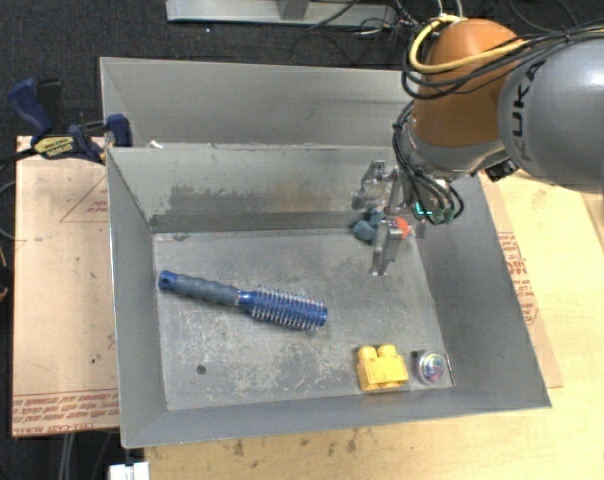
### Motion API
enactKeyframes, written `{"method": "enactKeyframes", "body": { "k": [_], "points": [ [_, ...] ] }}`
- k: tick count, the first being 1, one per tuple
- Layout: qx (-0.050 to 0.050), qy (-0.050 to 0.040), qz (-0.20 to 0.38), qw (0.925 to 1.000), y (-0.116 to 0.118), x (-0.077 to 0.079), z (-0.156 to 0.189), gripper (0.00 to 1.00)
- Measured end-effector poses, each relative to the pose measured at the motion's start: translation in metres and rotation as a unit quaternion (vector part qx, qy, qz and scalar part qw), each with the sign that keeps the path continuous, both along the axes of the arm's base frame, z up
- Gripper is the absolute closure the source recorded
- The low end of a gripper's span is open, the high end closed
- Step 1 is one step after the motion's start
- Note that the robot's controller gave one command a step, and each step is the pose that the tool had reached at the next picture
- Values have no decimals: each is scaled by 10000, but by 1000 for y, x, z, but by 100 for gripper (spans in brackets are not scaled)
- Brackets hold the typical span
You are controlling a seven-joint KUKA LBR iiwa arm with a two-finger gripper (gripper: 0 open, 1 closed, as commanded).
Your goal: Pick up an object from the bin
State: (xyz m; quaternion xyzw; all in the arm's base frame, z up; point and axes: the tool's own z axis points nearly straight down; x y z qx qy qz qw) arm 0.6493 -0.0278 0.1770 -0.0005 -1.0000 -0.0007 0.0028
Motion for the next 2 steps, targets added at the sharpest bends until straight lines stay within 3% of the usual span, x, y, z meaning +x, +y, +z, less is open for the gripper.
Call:
{"method": "enactKeyframes", "body": {
  "k": [1,2],
  "points": [
    [23,-74,997,9950,243,-2,-105,0],
    [5,-55,12,10000,227,-2,-76,0]
  ]
}}
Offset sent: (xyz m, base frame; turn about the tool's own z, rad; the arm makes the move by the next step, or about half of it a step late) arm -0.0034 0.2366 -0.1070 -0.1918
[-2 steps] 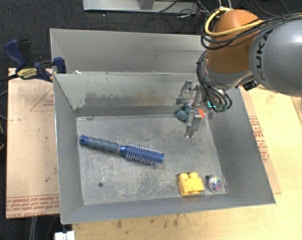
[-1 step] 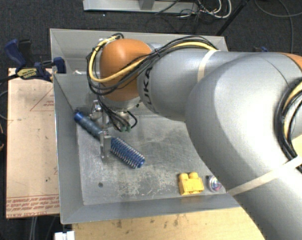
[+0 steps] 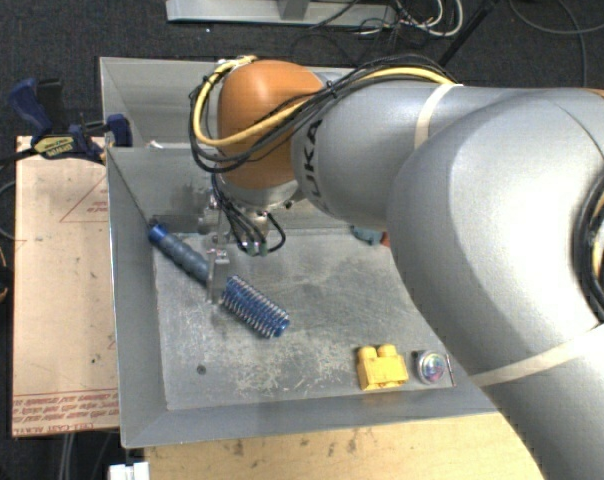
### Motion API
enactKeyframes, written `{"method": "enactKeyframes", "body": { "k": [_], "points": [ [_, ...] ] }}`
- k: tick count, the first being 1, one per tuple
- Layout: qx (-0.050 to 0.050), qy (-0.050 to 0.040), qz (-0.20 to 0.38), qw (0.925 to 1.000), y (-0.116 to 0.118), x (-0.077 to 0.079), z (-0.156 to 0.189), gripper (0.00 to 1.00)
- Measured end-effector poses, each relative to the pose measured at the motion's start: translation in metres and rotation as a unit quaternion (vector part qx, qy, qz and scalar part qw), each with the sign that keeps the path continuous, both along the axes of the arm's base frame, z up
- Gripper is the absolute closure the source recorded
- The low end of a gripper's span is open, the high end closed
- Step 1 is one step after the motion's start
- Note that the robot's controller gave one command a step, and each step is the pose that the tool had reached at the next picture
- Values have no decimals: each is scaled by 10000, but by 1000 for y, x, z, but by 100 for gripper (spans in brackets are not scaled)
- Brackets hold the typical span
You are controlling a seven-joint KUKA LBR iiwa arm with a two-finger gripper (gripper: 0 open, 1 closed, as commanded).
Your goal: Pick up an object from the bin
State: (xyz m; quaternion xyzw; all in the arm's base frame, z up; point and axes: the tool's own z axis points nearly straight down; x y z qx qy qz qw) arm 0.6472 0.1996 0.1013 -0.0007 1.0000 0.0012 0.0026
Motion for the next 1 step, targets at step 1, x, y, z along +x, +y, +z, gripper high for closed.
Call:
{"method": "enactKeyframes", "body": {
  "k": [1],
  "points": [
    [-5,26,-772,9970,-23,-3,-1,0]
  ]
}}
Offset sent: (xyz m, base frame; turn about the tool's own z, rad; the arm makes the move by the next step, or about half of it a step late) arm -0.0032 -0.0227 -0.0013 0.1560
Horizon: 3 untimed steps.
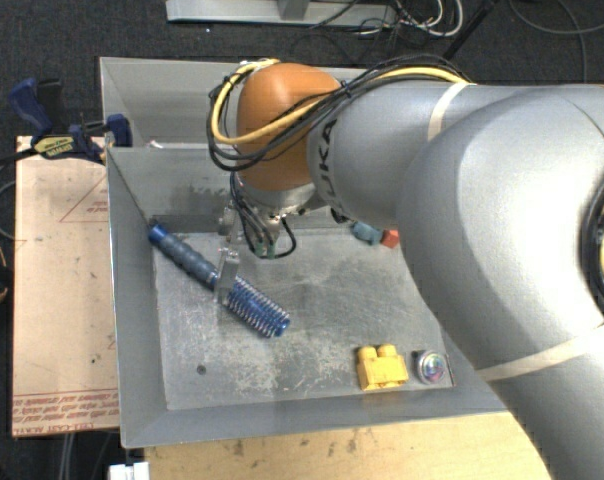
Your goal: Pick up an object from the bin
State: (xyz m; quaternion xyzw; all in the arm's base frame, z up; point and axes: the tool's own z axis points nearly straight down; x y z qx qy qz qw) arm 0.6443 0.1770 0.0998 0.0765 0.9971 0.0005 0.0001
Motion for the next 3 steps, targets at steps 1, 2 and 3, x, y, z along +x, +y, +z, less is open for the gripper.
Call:
{"method": "enactKeyframes", "body": {
  "k": [1,2,3],
  "points": [
    [36,-45,-876,9961,-10,-4,-25,0],
    [22,-65,-1657,9862,18,-7,-25,0],
    [22,-61,-1659,9861,18,-7,-25,100]
  ]
}}
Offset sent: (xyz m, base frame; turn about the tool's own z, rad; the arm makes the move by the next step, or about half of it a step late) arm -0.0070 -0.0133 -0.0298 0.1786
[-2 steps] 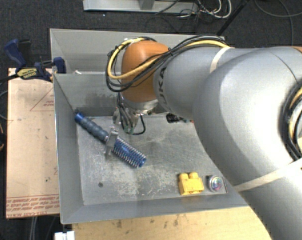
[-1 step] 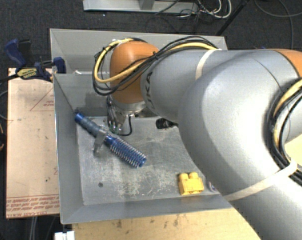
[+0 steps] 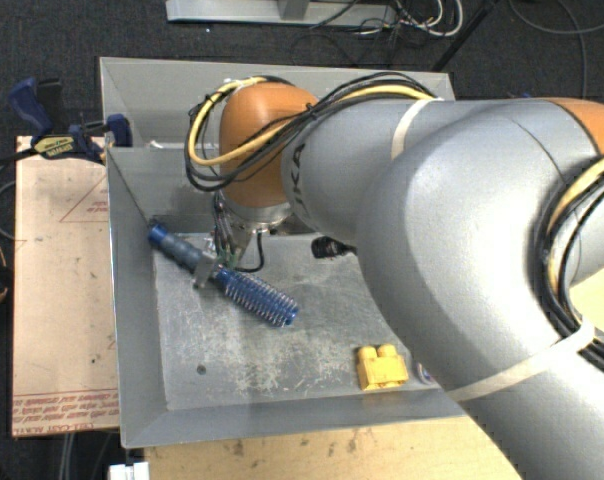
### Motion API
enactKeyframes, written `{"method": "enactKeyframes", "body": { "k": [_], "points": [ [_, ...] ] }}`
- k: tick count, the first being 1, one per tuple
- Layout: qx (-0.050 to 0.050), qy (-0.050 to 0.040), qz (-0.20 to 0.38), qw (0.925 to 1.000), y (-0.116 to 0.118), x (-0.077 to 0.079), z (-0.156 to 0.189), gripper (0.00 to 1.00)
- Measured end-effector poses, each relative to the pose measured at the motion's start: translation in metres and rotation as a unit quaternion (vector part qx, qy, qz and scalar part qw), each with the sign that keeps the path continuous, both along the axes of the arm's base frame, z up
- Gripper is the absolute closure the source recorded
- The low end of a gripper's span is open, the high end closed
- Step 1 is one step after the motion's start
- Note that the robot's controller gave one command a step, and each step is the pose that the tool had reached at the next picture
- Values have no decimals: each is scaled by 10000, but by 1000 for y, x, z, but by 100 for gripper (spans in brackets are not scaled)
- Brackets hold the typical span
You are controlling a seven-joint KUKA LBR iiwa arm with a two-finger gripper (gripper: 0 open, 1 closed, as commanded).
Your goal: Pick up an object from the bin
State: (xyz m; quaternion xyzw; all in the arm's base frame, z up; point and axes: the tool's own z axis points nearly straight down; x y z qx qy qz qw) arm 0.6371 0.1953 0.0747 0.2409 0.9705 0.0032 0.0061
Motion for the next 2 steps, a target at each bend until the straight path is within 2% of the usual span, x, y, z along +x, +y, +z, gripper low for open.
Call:
{"method": "enactKeyframes", "body": {
  "k": [1,2],
  "points": [
    [-6,41,12,10000,0,1,46,100],
    [-4,39,27,10000,1,2,97,100]
  ]
}}
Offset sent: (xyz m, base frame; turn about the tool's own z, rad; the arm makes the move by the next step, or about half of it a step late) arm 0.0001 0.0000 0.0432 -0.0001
